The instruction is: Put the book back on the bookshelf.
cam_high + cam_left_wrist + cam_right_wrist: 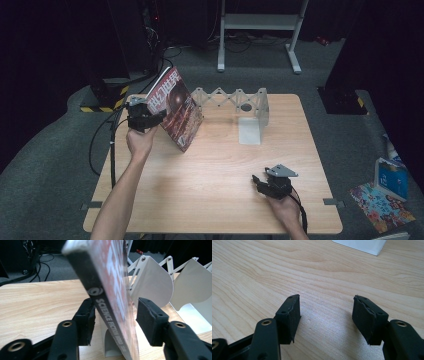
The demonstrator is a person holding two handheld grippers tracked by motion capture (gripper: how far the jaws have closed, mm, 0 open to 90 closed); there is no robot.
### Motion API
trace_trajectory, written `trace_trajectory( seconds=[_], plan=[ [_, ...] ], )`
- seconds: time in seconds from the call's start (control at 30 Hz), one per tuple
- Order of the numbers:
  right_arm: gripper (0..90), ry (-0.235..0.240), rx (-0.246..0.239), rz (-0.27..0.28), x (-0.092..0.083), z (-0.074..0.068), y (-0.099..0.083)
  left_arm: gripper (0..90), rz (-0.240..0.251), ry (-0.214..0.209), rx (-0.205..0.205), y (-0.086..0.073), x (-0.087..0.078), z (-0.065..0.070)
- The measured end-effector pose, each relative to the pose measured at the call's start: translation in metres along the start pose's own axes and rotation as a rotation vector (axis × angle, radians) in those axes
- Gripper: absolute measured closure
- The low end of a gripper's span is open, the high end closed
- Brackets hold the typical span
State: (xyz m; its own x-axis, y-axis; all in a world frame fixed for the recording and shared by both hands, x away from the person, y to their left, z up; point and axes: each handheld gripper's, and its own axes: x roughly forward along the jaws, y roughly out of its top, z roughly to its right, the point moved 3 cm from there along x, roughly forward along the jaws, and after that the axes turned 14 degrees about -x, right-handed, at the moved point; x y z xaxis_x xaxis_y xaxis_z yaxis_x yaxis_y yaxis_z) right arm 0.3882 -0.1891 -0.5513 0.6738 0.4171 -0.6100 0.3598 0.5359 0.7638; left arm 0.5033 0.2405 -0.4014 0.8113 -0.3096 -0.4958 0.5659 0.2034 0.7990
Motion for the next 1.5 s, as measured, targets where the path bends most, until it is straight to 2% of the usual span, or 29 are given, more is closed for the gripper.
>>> trace_trajectory(
  seconds=[0.13, 0.63, 0.8, 0.9, 1.17, 1.27, 1.37, 1.5],
  plan=[
    [39.3, 0.0, 0.0, 0.0, 0.0, 0.0, 0.0, 44.3, 0.009, -0.006, 0.011, 0.001, -0.003, 0.002],
    [39.3, 0.0, 0.0, 0.0, 0.0, 0.0, 0.0, 41.4, 0.01, -0.017, -0.004, -0.001, -0.013, -0.003],
    [39.3, -0.001, 0.0, 0.0, 0.0, 0.0, 0.0, 41.1, 0.034, -0.042, -0.018, -0.005, -0.022, -0.006],
    [39.3, -0.001, 0.0, 0.0, 0.0, 0.0, 0.0, 40.7, 0.042, -0.041, -0.01, -0.007, -0.028, -0.008],
    [39.3, -0.001, 0.0, 0.0, 0.0, 0.0, 0.0, 40.7, 0.064, -0.057, -0.029, -0.011, -0.041, -0.014],
    [39.3, -0.001, -0.001, 0.0, 0.0, 0.0, 0.0, 40.7, 0.071, -0.06, -0.023, -0.012, -0.047, -0.015],
    [39.3, -0.001, 0.0, -0.001, 0.0, 0.0, 0.0, 40.8, 0.076, -0.069, -0.044, -0.012, -0.053, -0.016],
    [39.3, -0.001, -0.001, -0.001, 0.0, 0.0, 0.0, 40.8, 0.081, -0.076, -0.047, -0.014, -0.059, -0.017]
  ],
)
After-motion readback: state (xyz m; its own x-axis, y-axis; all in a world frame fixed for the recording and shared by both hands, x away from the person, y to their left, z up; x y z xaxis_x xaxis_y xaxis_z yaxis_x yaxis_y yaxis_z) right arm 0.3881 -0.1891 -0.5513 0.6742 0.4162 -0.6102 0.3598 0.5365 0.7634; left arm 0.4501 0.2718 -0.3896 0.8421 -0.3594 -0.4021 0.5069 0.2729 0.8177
